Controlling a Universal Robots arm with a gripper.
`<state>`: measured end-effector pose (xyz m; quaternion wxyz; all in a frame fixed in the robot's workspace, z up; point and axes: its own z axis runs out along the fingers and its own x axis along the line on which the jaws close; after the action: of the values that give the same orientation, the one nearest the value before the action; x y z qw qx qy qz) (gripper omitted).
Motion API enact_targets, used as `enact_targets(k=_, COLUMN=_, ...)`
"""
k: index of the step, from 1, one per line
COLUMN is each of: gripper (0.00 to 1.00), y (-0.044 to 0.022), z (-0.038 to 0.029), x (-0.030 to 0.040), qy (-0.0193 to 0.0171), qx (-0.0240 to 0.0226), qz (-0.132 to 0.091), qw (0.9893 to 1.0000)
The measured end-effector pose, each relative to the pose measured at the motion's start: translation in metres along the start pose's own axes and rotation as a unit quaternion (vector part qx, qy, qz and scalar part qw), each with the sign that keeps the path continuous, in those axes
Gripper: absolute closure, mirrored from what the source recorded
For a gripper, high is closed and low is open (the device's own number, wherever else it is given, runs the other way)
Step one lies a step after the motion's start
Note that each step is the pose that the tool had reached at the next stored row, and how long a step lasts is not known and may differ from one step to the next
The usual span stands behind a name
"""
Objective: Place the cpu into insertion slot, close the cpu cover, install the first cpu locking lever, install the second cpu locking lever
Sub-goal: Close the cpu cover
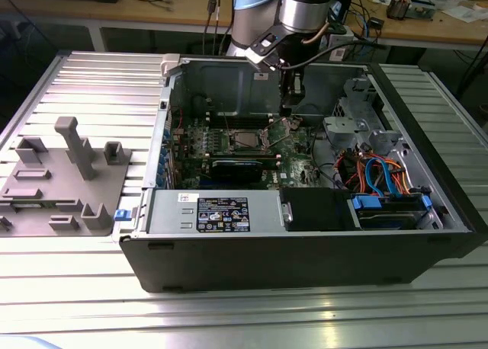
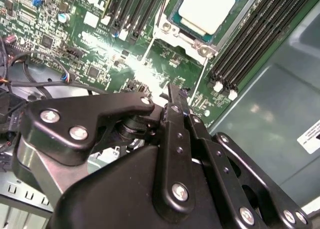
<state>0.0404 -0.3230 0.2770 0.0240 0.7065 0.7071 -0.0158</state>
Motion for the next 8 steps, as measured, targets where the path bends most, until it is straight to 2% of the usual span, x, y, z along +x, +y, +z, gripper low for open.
enact_targets(k=8, gripper=0.89, y=0.0093, z=0.003, x=0.0001, qy=0.0, qx=0.0003, qz=0.0, qw=1.0)
